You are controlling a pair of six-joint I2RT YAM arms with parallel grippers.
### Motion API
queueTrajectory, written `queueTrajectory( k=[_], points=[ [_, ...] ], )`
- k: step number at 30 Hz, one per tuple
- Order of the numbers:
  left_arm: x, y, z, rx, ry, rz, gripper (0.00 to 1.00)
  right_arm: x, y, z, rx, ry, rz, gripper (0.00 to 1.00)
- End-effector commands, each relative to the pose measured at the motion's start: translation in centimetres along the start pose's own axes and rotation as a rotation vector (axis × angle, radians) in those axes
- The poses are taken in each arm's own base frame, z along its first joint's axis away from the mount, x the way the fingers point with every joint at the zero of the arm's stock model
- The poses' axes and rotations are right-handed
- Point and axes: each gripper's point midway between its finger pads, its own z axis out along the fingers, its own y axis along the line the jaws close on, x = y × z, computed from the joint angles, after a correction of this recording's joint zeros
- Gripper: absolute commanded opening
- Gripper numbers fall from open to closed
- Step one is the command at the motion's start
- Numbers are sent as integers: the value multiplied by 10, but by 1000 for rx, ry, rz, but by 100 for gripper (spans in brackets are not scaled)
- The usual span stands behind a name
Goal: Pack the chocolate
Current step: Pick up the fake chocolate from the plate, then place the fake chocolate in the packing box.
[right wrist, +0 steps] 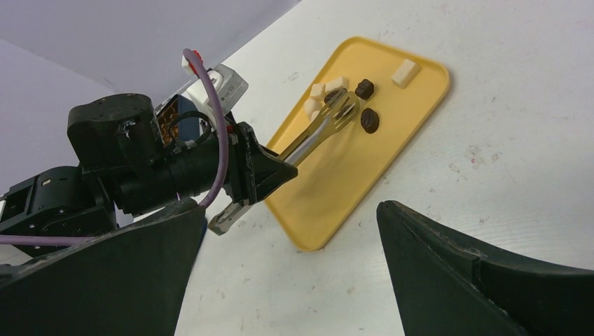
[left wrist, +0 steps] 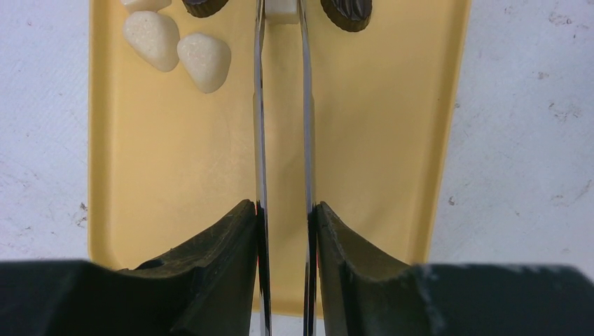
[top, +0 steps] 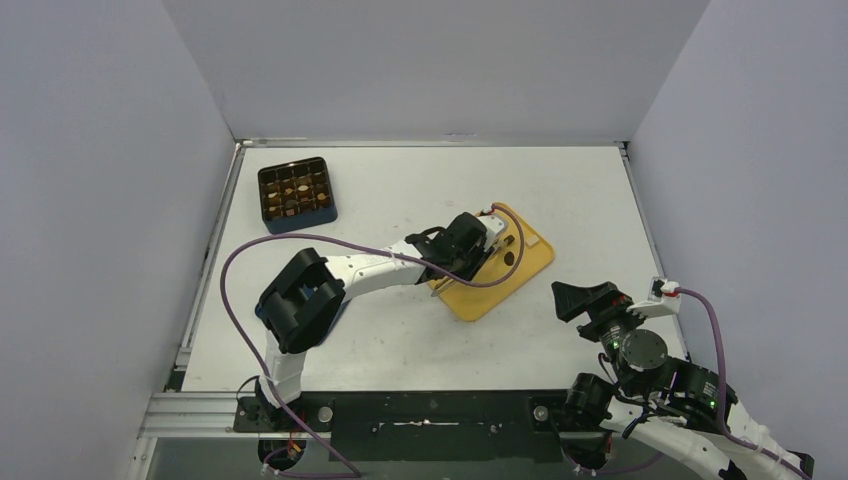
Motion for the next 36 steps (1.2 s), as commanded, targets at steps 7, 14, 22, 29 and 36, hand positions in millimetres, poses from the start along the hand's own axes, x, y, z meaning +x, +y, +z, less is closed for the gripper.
queueTrajectory(
  k=[7,14,22,29,36],
  points=[
    [-47,-6,-39,28,-130,-37,29,-7,4,-3,-22,-19,31,100],
    [-53,-1,-73,18,-146,-100,26,-7,5,-3,-27,-19,34,100],
    [-67,48,-109,-106,-132,-201,26,-6,5,-3,-29,-16,32,100],
    [-78,157,-144,-270,-144,-346,26,-6,6,-3,-36,-13,32,100],
    [-60,270,-172,-424,-164,-535,26,-7,6,-3,-36,-16,31,100]
  ],
)
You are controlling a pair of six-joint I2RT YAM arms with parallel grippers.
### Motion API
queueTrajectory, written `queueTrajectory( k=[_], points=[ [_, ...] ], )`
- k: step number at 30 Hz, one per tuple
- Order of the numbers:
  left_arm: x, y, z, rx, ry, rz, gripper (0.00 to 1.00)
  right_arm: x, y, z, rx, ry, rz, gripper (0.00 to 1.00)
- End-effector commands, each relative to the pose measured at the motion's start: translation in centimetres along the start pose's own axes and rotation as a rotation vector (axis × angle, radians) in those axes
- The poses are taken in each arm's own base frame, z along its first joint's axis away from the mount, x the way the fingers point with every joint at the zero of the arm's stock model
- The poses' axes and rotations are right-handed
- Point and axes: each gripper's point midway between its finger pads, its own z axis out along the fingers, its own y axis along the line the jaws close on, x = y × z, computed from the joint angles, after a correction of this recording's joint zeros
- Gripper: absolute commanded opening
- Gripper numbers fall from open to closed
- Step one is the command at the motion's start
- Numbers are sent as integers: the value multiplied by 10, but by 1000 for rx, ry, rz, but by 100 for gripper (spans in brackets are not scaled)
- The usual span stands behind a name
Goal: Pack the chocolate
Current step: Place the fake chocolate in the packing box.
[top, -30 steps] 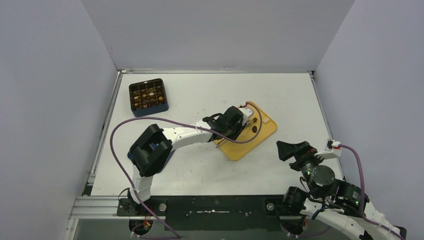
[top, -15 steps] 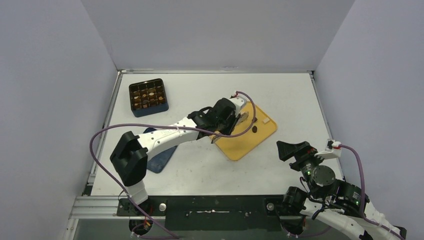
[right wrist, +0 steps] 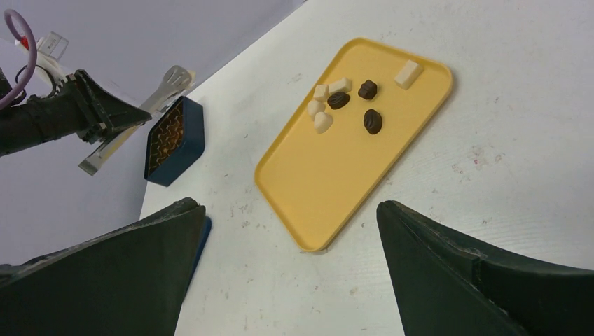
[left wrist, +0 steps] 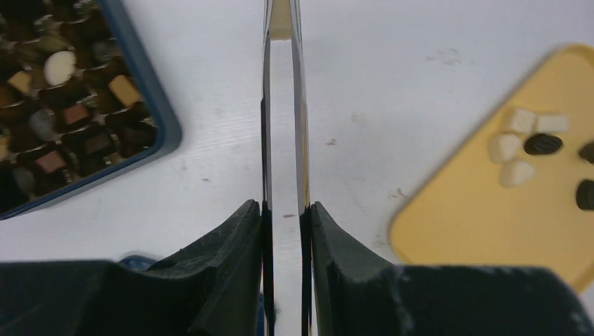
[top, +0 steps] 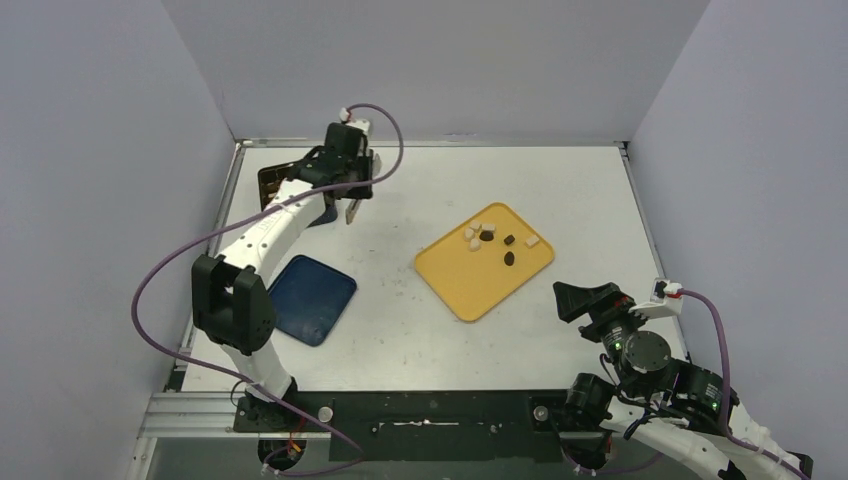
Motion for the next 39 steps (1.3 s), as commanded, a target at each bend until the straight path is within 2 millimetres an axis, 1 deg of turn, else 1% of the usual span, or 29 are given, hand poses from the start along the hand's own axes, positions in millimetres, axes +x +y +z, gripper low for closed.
queueTrajectory(
  k=[1,5,8,10,13,17,20,23,27,34,39],
  points=[
    [-39,52,-21,-53,-86,-119,26,-4,6,-1,-26,-11,19,100],
    [-46,105,-8,-129,-101,-223,26,-5,6,-1,-25,-12,19,100],
    [-46,135,3,-158,-101,-278,26,-4,5,-1,-21,-10,16,100],
    [-46,147,10,-166,-99,-294,26,-4,6,-1,-21,-9,15,100],
    [-50,160,15,-183,-104,-297,26,-4,6,-1,-21,-10,15,100],
    [-56,172,20,-208,-114,-300,26,-5,4,-1,-14,-13,18,100],
    [-61,174,25,-207,-123,-294,26,-5,4,0,-10,-14,16,100],
    [-63,177,30,-220,-125,-293,26,-5,4,0,-7,-15,14,100],
    [-59,184,39,-242,-110,-286,27,-5,4,0,-5,-16,12,100],
    [-52,185,54,-238,-87,-281,26,-6,4,-1,-8,-18,15,100],
    [-48,192,61,-269,-69,-269,27,-6,4,-1,-10,-16,16,100]
  ],
)
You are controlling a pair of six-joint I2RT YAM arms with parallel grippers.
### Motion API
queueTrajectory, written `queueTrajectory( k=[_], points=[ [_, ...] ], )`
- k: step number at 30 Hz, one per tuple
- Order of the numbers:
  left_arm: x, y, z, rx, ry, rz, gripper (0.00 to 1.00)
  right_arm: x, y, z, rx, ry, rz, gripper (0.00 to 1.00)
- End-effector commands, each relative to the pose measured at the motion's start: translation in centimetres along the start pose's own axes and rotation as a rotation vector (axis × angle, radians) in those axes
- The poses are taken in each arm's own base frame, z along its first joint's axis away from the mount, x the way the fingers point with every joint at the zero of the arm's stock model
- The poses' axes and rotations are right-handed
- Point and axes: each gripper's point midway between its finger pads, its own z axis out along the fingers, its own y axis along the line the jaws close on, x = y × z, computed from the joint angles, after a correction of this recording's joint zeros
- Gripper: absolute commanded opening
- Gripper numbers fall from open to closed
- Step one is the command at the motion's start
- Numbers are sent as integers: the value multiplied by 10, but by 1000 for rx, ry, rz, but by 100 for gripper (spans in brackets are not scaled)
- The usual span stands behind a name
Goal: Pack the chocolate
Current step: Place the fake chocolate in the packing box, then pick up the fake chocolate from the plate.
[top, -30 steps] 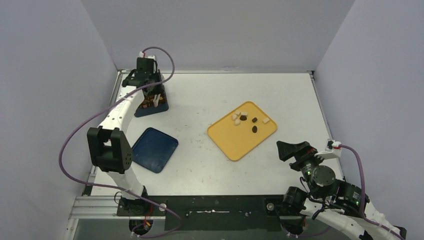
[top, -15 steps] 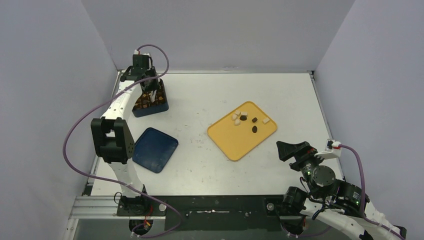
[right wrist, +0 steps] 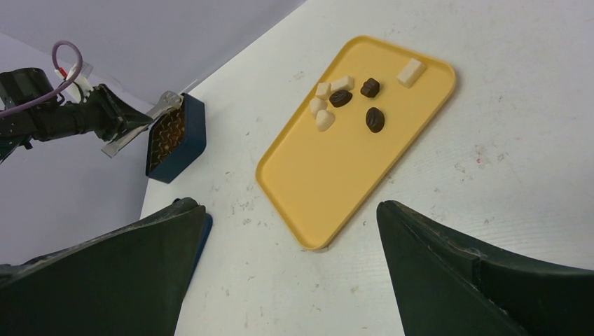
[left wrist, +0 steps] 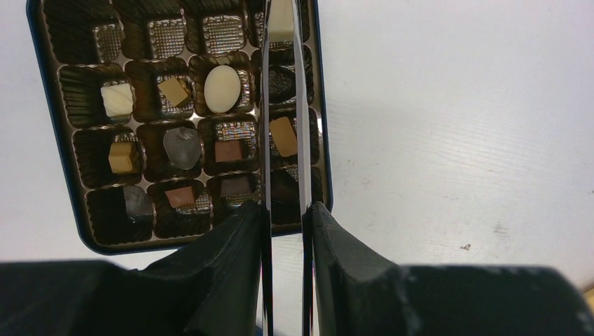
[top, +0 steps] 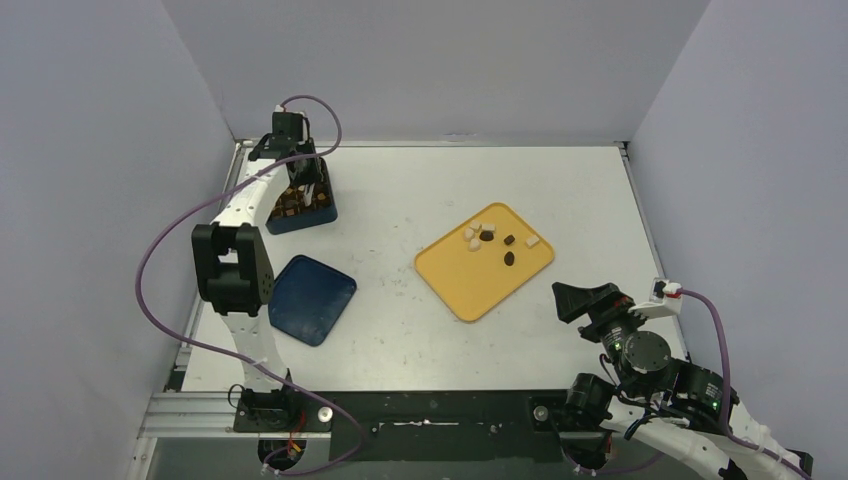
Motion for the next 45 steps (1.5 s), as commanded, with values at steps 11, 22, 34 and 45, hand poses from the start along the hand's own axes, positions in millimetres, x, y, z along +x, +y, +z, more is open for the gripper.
queueTrajectory(
  k=[11,22,34,45],
  points=[
    [-40,0,0,-11,-102,13,33,-7,3,-1,-5,-22,20,100],
    [-48,2,-14,-19,-125,6,38,-7,3,-1,-4,-22,20,100],
    [-57,-38,-73,146,-192,12,38,-7,2,-1,-2,-23,22,100],
    [-12,-131,-148,347,-211,152,37,-6,2,-1,-3,-19,20,100]
  ],
)
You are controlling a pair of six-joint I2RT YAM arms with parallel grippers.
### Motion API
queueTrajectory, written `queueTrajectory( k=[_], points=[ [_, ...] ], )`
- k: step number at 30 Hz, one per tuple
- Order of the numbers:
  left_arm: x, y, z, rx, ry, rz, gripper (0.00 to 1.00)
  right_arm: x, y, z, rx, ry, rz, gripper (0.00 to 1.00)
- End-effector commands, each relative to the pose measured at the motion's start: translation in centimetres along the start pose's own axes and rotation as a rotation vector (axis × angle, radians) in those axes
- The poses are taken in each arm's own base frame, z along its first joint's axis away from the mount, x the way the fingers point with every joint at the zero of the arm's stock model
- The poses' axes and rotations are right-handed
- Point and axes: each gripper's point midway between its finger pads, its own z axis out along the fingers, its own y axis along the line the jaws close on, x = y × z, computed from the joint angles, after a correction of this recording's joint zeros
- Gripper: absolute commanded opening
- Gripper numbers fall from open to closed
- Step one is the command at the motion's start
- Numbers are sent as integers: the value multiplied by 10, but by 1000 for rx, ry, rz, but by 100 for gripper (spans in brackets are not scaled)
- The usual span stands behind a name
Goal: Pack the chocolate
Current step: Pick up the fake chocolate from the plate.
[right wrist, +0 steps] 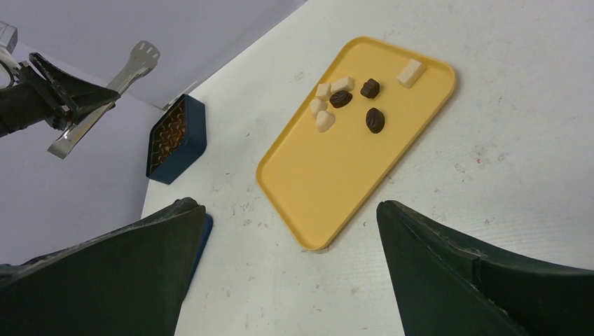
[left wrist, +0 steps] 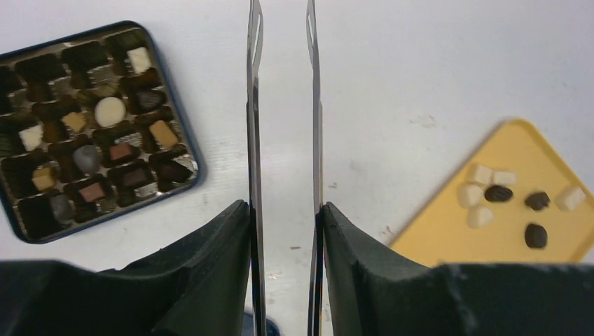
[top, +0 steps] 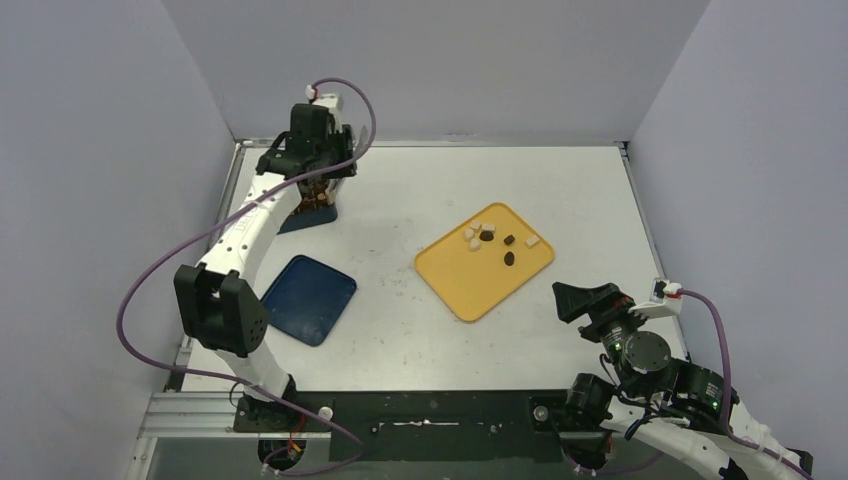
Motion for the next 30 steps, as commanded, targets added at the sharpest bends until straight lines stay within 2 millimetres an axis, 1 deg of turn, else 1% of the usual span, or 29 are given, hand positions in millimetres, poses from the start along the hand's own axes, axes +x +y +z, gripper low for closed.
queueTrajectory(
  k=[1,3,6,8,11,13,15,17,21,24,30],
  points=[
    [1,-63,-36,142,-64,75,37,-6,2,-1,-2,-18,19,100],
    [13,-92,-48,202,-70,131,37,-6,2,-1,-2,-18,18,100],
    [42,-132,-63,285,-59,223,37,-5,3,-1,-5,-16,17,100],
    [58,-153,-71,329,-52,270,37,-5,3,0,-4,-15,14,100],
    [81,-182,-80,384,-39,340,37,-5,3,0,-6,-13,15,100],
    [95,-196,-82,396,-32,390,37,-5,3,-1,-6,-14,15,100],
    [115,-212,-83,413,-11,452,37,-5,3,-1,-8,-13,17,100],
    [132,-221,-81,403,9,502,37,-5,3,-1,-8,-14,20,100],
    [155,-231,-72,392,45,550,38,-5,3,-1,-11,-12,20,100],
    [166,-232,-62,385,61,553,38,-5,3,-1,-11,-11,20,100],
    [180,-235,-46,384,82,568,38,-5,4,-1,-12,-12,19,100]
  ],
)
